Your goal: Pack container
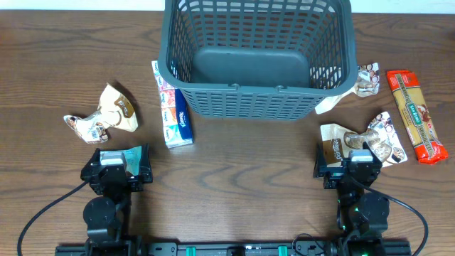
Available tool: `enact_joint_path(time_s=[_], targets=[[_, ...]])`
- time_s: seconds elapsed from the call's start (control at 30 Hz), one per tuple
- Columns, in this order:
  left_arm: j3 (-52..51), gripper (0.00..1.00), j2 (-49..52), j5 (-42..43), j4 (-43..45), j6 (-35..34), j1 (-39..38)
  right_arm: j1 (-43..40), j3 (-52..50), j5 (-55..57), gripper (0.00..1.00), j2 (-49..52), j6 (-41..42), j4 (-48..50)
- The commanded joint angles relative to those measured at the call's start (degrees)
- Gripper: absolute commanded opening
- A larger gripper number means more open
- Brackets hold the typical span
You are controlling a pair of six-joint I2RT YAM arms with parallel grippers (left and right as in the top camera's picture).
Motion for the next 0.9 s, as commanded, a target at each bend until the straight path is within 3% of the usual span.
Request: enact_joint_path(time_s=[0.0,0.23,0.4,0.5,0.63,0.73,0.87], targets=[[-1.6,0.99,-0.4,0.1,-0.6,-0.3,0.3,0.3,-0.5,-0.4,0.99,-0.4,7.3,0.2],[-1.6,0.99,-0.4,0.1,-0.6,-0.3,0.3,0.3,3.1,10.0,0.99,-0.4,11.5,2.6],[-1.6,0.99,-0.4,0.1,-0.6,-0.3,0.3,0.3,16.2,30.4,0.99,3.2,10.9,-0.8],[-1.6,0.99,-0.4,0.1,-0.6,-0.3,0.3,0.3,26.9,37.2,0.99,8.8,8.8,-5.9],[-1.6,0.99,-0.4,0.1,-0.6,-0.3,0.3,0.3,43.8,28.9,0.99,16.4,9.0,-24.7],[-1.6,0.99,-0.4,0.1,-0.6,-0.3,0.3,0.3,50.8,9.8,0.99,19.3,10.5,-39.3],[-1.6,0.99,-0.4,0.1,-0.6,-0.3,0.3,0.3,50.8,1.3,0.99,20.0,10.9,-36.8]])
